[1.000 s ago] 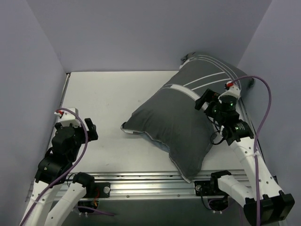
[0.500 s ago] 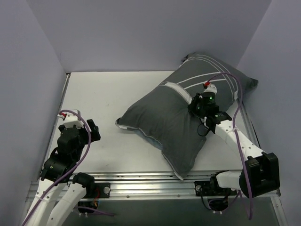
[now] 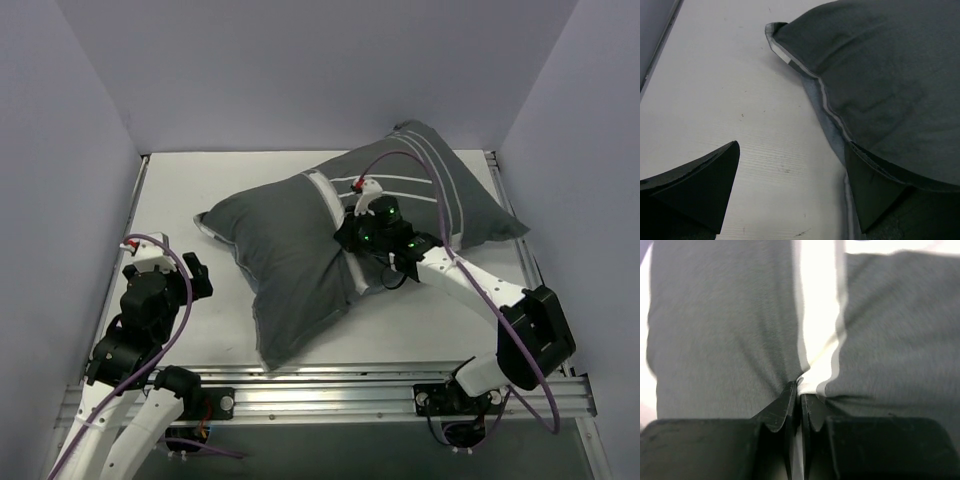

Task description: Remove the pillowcase from the pillow

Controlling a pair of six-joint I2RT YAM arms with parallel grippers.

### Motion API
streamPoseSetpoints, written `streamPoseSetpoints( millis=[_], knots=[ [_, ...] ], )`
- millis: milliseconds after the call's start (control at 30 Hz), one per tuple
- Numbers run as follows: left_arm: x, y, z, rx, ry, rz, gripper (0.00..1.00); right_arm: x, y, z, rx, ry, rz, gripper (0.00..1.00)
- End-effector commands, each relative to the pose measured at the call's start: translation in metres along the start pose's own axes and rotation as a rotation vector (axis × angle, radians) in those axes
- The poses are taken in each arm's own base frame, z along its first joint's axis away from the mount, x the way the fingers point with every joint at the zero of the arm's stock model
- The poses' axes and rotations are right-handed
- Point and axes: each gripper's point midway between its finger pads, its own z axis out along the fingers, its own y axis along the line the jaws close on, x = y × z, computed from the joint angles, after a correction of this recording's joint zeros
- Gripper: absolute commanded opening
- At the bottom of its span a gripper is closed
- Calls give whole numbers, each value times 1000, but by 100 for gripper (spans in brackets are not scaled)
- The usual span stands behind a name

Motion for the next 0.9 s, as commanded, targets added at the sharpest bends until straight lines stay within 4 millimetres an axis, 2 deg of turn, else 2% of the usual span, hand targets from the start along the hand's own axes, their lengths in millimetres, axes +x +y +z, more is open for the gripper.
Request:
streamPoseSetpoints(
  millis=[0,67,100,133,233,267,300,367,400,433,500,533,567,600,633,667,700,733,767,800,833,867],
  knots=[
    [-15,-3,-1,12,-56,-27,94,61,76,-1,-271,227,-125,0],
    [-15,-4,-1,20,-55,-24,94,69,88,5,-293,247,-164,0],
    [-15,-5,-1,23,-56,-25,94,67,94,7,-296,242,-178,0],
    [-15,-7,-1,33,-54,-22,94,75,98,11,-291,260,-194,0],
    [-13,-9,0,45,-47,-16,94,73,100,16,-236,246,-222,0],
    [-13,-11,0,55,-45,-16,94,70,101,15,-231,239,-218,5],
    [-13,-13,2,64,-39,-15,94,64,105,13,-231,221,-200,24],
    [-13,-20,3,91,-27,-16,94,45,107,5,-196,153,-171,47],
    [-10,-25,6,107,-5,-16,94,38,105,0,-170,135,-150,65],
    [-12,-29,8,117,2,-25,94,22,101,-8,-117,77,-109,70],
    [-23,-40,15,135,9,-25,94,9,91,-19,-54,31,-67,80],
    [-28,-43,18,137,9,-19,94,-6,79,-31,22,-36,-28,82],
    [-39,-51,25,142,9,-14,94,-11,71,-36,61,-56,-9,84],
    [-47,-54,29,140,3,-10,94,-8,60,-44,112,-46,6,84],
    [-54,-56,35,127,-2,-2,94,-15,55,-54,136,-77,42,85],
    [-55,-60,50,107,20,9,94,-15,41,-60,199,-92,62,85],
    [-77,-67,52,112,-14,0,94,-11,28,-66,245,-85,82,86],
    [-85,-69,59,94,-22,3,94,-16,23,-78,262,-114,110,86],
    [-86,-76,79,79,-1,13,94,-8,8,-84,318,-115,146,86],
    [-109,-83,82,85,-41,2,94,-13,-3,-97,341,-149,183,86],
    [-120,-89,92,87,-64,-4,94,-11,-11,-104,363,-159,209,86],
    [-114,-93,116,69,-32,3,94,-5,-22,-110,398,-155,247,86]
  ],
)
